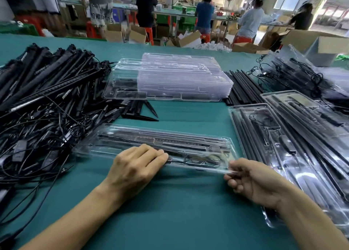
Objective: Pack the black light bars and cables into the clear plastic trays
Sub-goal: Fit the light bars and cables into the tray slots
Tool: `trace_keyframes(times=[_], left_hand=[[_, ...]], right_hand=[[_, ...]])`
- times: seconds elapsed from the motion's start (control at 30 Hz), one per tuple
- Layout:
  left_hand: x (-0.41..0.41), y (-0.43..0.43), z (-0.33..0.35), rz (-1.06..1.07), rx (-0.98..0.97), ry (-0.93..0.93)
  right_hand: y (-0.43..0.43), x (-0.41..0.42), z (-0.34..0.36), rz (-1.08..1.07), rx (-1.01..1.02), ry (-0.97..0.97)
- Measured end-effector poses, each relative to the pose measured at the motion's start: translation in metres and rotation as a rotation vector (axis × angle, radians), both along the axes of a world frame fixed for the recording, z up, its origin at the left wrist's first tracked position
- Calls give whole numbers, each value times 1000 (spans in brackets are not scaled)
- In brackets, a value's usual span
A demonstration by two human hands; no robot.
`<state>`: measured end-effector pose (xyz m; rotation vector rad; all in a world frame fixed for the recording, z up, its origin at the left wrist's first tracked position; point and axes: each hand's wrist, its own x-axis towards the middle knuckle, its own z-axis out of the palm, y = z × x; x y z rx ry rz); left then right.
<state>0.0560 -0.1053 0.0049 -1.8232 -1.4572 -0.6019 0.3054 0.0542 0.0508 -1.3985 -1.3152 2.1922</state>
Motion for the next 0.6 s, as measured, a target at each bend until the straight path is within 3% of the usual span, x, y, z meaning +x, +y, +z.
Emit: trace_keyframes(times=[0.13,0.47,0.6], left_hand=[[-5,-2,3,-11,-22,-37],[-24,-12,4,186,-12,-91],[-22,-6,5,147,-32,11]], right_hand=[[-1,-4,-5,-3,60,-6],[0,-5,-15,-36,146,17],[-1,-4,-14,-18,156,9]])
